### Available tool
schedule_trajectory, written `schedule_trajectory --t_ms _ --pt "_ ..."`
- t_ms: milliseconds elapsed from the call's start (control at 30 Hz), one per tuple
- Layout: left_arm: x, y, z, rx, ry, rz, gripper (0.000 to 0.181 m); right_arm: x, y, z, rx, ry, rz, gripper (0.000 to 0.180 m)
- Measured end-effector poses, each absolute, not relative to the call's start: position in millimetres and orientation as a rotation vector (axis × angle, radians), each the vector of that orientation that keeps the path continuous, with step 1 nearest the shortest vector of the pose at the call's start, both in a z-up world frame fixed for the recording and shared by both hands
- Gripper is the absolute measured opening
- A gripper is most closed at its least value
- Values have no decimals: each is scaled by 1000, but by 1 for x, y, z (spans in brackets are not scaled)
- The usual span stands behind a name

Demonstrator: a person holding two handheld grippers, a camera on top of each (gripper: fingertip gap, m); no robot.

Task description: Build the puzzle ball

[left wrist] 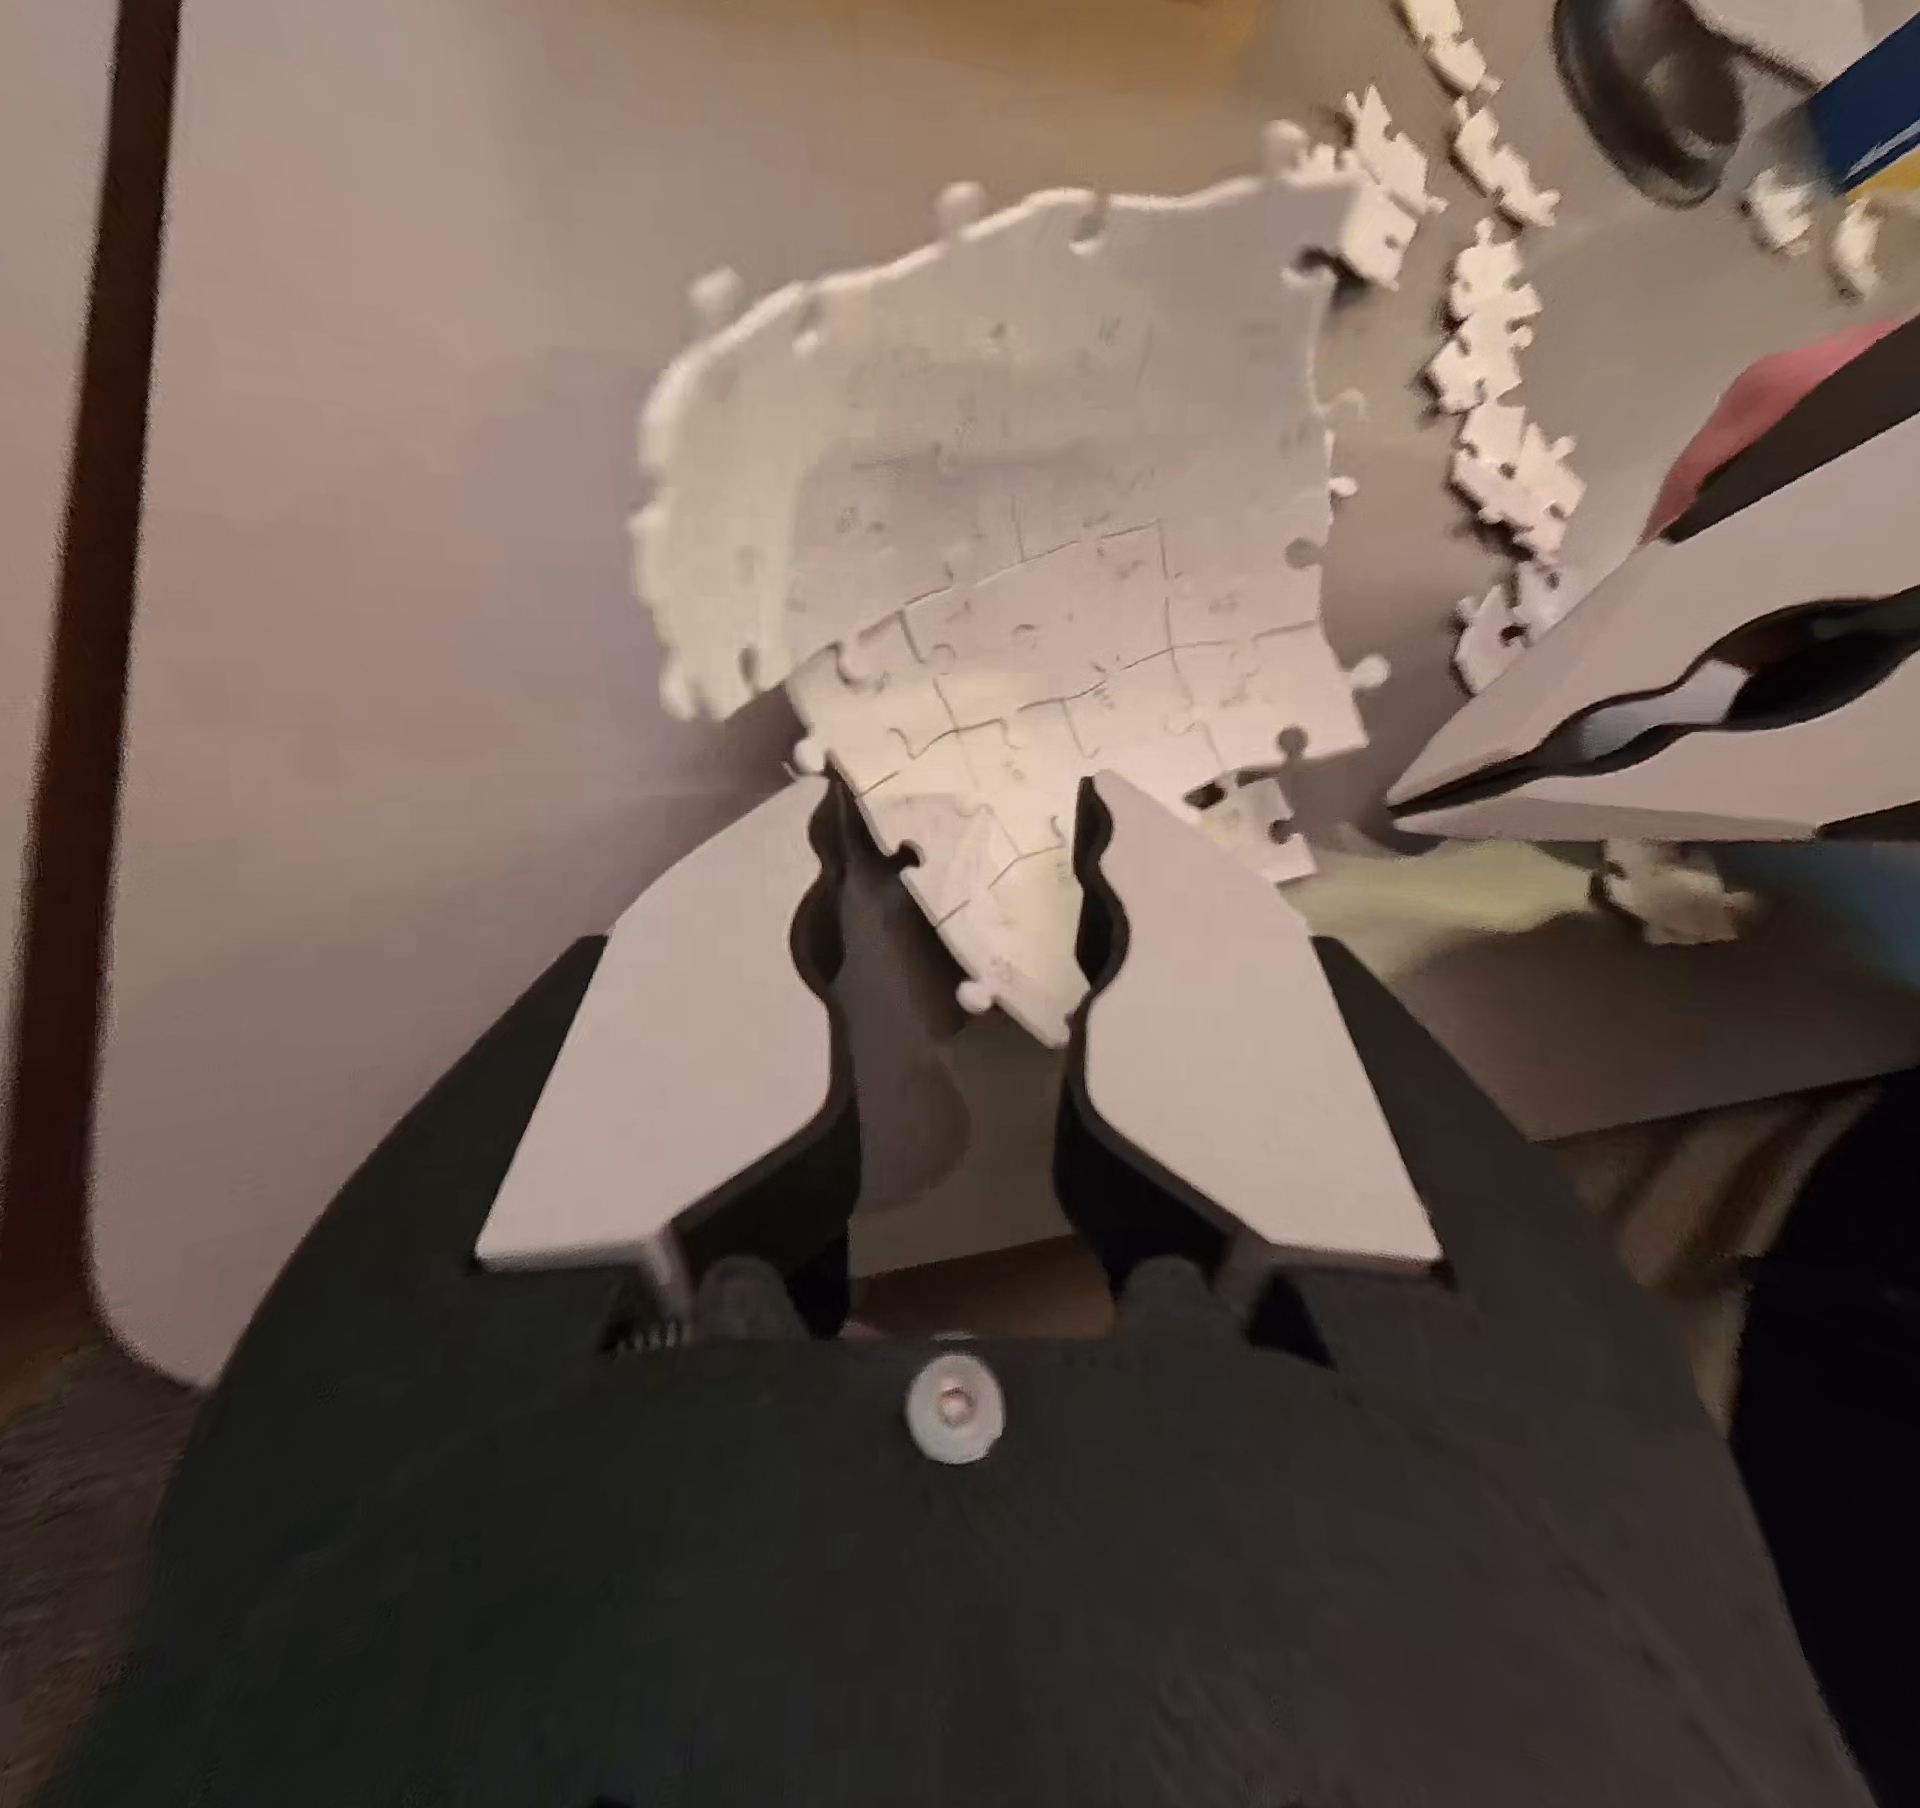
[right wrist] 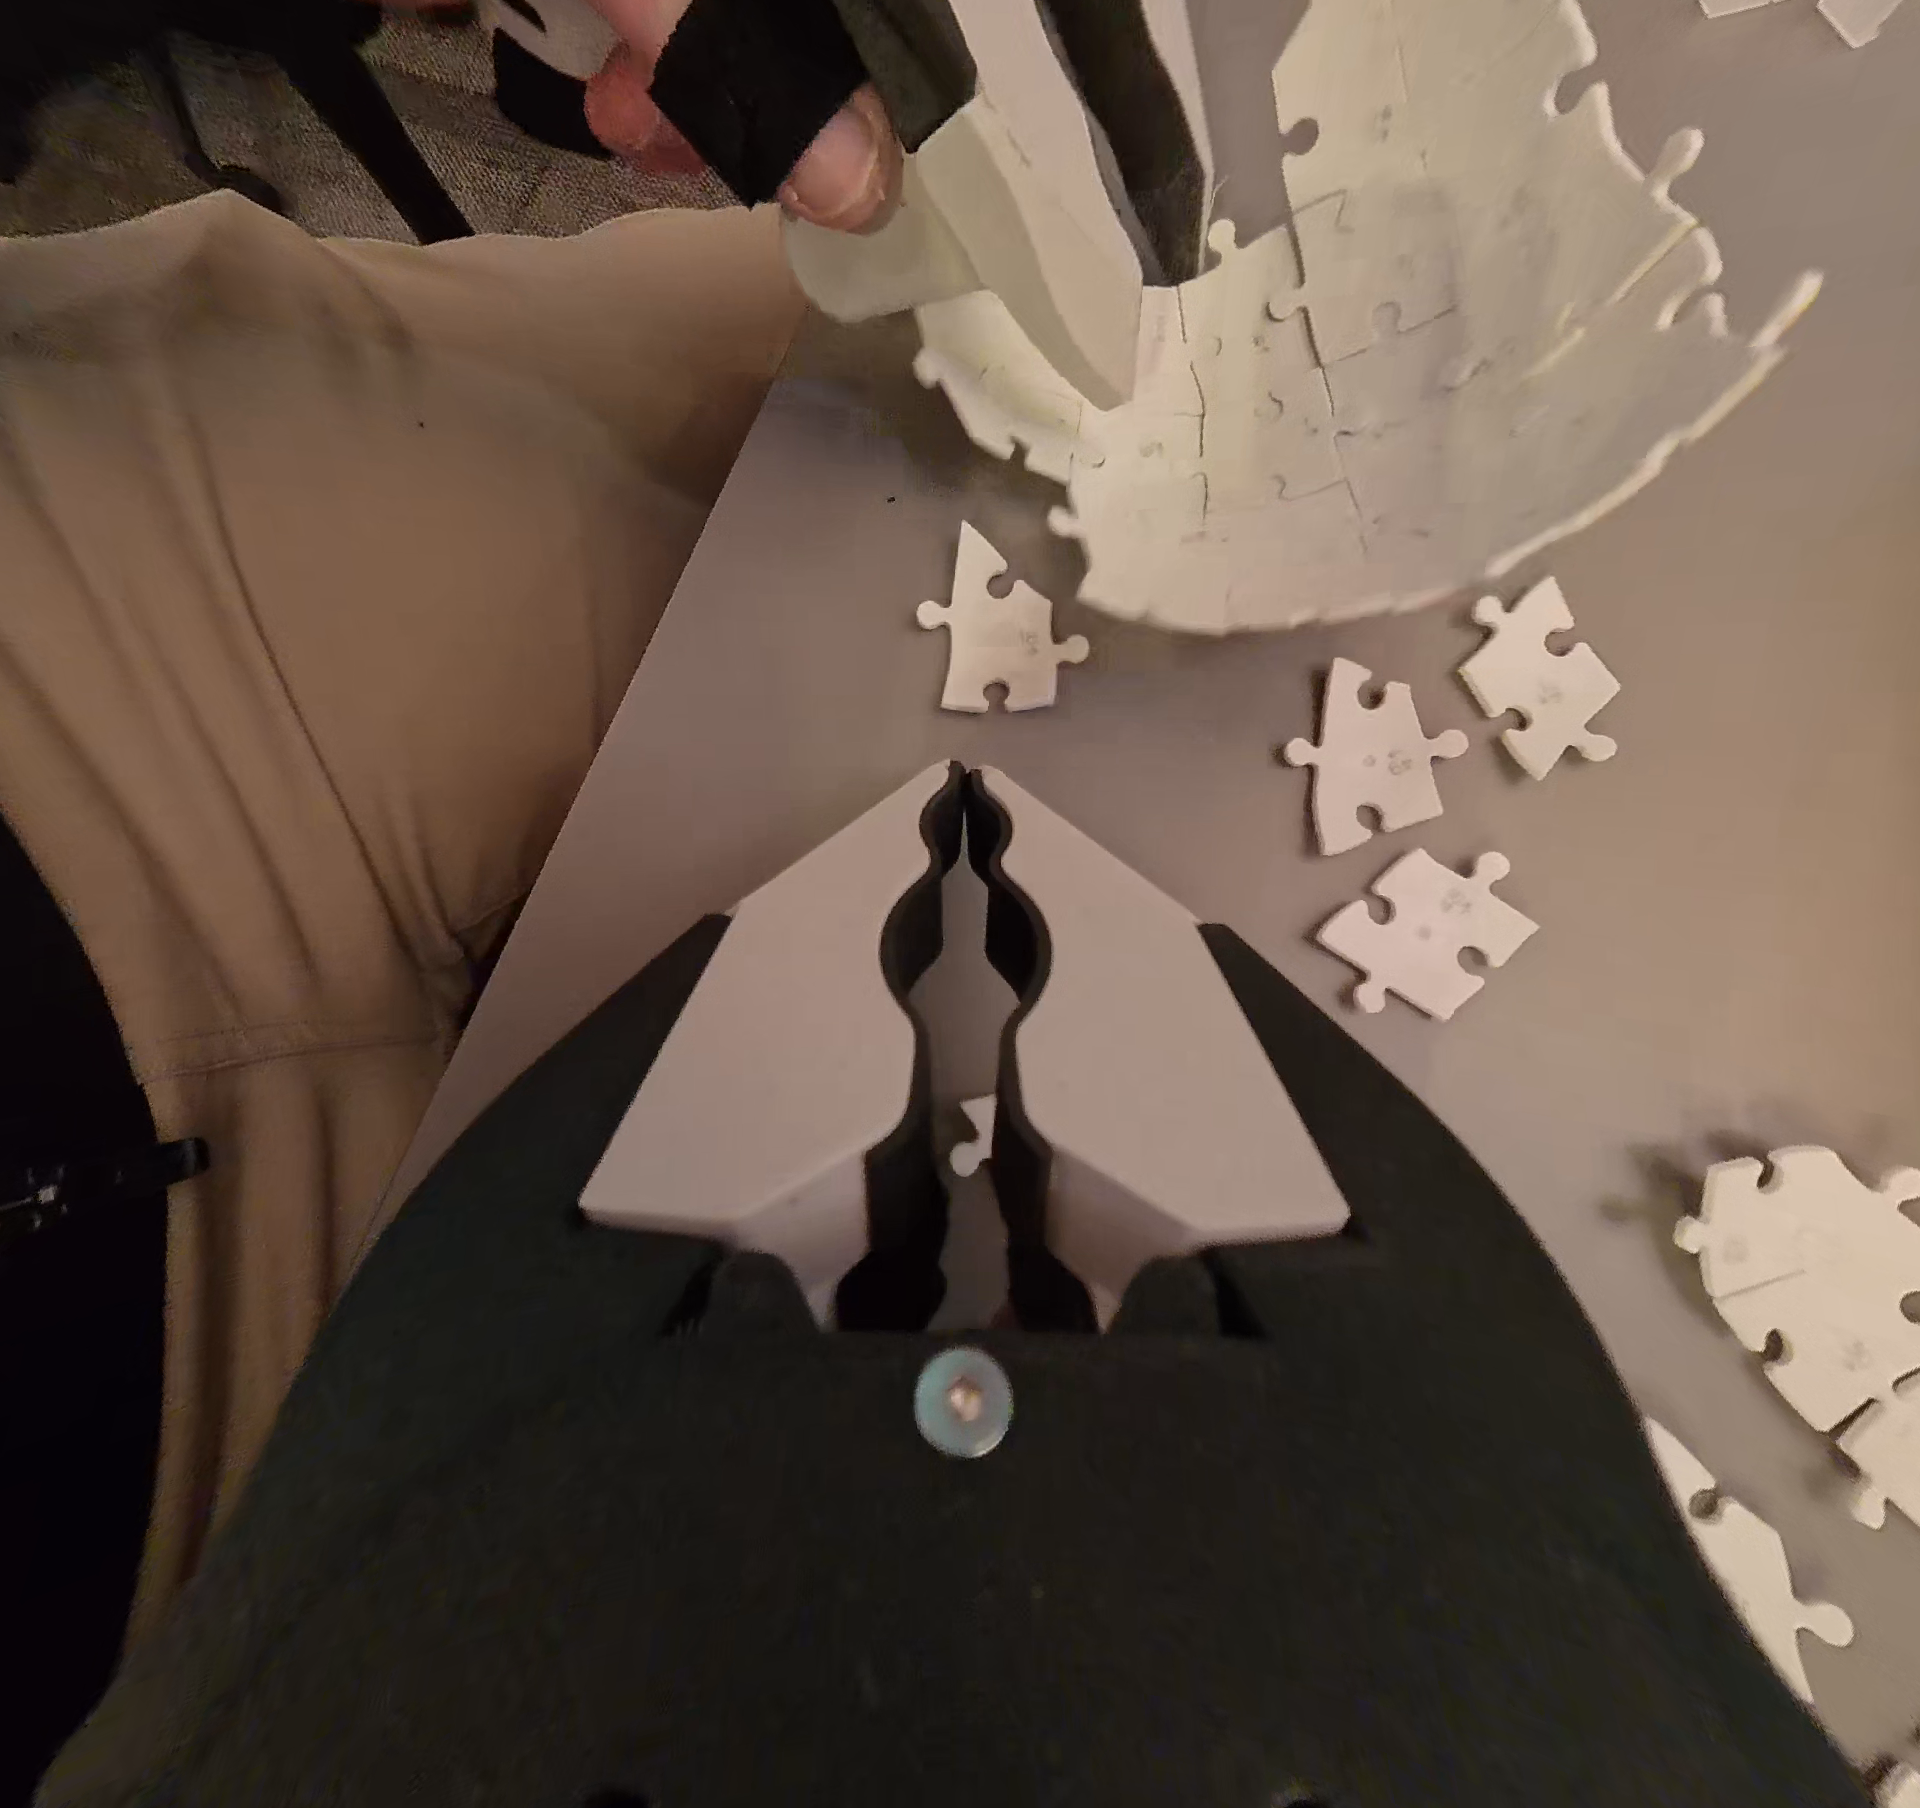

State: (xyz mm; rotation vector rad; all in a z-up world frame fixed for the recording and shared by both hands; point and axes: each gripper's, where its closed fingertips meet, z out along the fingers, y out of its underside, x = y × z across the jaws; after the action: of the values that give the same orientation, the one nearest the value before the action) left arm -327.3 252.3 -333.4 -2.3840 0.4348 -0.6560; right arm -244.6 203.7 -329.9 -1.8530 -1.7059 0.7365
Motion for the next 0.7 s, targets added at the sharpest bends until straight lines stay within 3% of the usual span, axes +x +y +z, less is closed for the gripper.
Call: schedule_trajectory --t_ms 233,500,700 --pt "-331 249 -311 -2273 518 -591 52 -235 205 -322 -1832 -1687 753 0" --pt "-330 250 -264 -2118 769 -535 26 -230 202 -306 -1784 -1649 827 0" --pt "-313 256 -285 -2252 1139 -512 13 -229 204 -303 -1780 -1627 848 0"
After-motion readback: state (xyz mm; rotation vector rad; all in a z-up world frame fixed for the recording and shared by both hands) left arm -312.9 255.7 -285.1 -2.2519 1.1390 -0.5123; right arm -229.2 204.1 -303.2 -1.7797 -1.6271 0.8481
